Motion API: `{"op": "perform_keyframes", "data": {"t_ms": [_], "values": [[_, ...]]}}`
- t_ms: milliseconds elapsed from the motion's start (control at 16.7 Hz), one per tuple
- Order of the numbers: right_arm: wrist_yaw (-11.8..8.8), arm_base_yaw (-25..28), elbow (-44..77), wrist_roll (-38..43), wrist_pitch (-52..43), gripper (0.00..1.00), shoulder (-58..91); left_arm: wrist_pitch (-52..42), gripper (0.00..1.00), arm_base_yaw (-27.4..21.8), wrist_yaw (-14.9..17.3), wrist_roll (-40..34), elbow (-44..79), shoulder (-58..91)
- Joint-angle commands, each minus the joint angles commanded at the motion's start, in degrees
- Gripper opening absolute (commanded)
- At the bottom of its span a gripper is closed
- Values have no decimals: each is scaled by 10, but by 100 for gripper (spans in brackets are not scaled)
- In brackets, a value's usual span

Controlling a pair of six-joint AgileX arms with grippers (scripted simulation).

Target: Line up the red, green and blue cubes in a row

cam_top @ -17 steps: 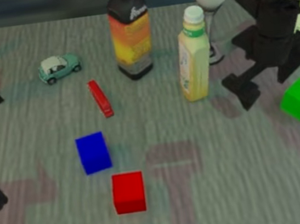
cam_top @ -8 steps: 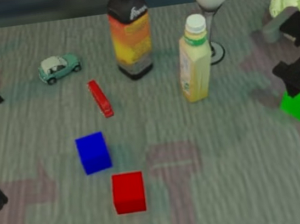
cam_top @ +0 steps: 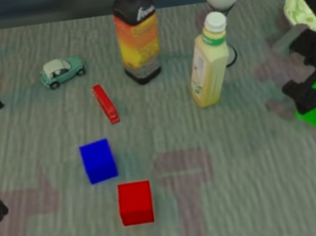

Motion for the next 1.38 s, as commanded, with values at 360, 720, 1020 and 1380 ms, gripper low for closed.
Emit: {"op": "perform_keyframes", "data": {"t_ms": [360, 720, 1020, 1380], "values": [[0, 0, -52, 0, 89, 100, 38, 0, 100, 0, 0, 0, 0, 0], [0, 0, -52, 0, 89, 77, 38, 0, 100, 0, 0, 0, 0, 0], [0, 0, -52, 0, 89, 40, 38, 0, 100, 0, 0, 0, 0, 0], [0, 0, -52, 0, 89, 0, 38, 0, 100, 0, 0, 0, 0, 0]]}}
